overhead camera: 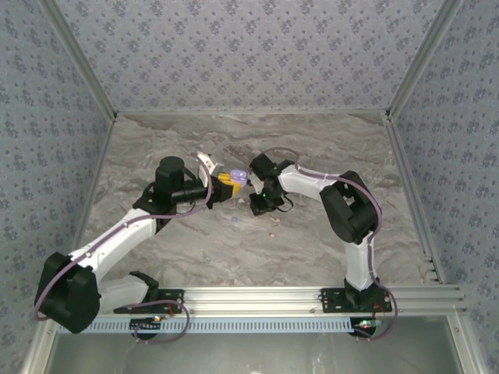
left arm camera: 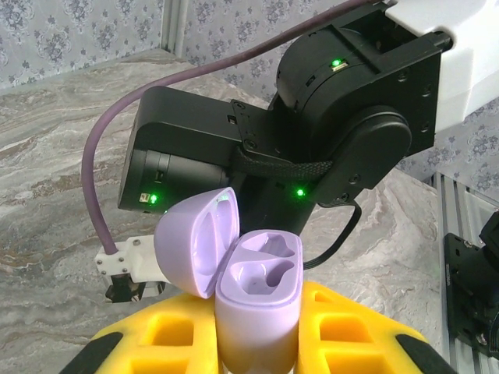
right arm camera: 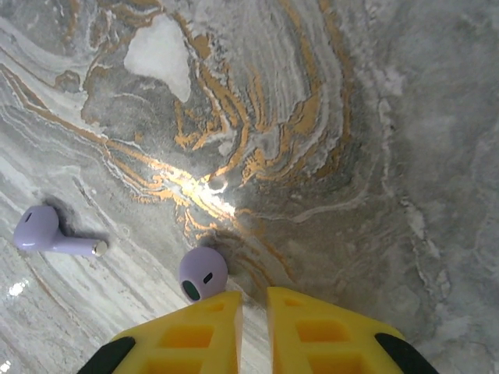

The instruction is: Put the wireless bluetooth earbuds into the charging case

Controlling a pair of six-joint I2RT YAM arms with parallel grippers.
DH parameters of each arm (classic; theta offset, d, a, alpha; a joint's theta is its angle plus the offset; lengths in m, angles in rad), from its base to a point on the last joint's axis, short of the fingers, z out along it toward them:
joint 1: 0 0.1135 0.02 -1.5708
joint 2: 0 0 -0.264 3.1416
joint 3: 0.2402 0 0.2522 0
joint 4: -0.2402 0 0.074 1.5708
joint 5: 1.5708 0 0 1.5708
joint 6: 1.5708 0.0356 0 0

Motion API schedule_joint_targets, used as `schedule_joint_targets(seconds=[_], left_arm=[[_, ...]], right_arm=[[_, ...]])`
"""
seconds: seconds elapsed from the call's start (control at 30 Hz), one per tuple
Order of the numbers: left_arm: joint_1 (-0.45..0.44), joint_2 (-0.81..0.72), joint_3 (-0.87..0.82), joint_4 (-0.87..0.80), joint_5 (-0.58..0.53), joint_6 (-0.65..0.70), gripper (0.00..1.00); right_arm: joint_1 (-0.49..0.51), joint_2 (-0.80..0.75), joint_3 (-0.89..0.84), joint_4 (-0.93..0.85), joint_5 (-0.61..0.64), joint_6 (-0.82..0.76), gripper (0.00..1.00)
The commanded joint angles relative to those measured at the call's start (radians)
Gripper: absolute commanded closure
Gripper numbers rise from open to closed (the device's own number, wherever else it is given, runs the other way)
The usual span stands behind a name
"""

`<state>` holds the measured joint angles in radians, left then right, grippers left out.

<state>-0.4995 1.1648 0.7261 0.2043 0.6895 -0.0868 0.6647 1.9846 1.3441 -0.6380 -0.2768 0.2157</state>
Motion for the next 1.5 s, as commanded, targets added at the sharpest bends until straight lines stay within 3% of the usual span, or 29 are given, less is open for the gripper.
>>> schedule_joint_targets(seconds=[0.0, 0.2, 0.6, 1.47], left_arm=[[-0.007, -0.037, 0.009, 0.003, 0.002, 0.014, 0.82], [-0.008, -0.048, 0.007, 0.000, -0.005, 0.014, 0.82], [-0.009, -0.070, 0.006, -0.016, -0.012, 0.022, 0.82], [-0.008, -0.069, 0.009, -0.024, -0.011, 0.028, 0.83]], right_arm=[[0.010, -0.069, -0.006, -0.039, -0.009, -0.012, 0.80], [0.011, -0.080, 0.006, -0.028, -0.034, -0.021, 0.79], [0.029, 0.016, 0.096, -0.059, -0.035, -0.045, 0.64], [0.066, 0.124, 0.143, -0.129, 0.099, -0.054, 0.67]])
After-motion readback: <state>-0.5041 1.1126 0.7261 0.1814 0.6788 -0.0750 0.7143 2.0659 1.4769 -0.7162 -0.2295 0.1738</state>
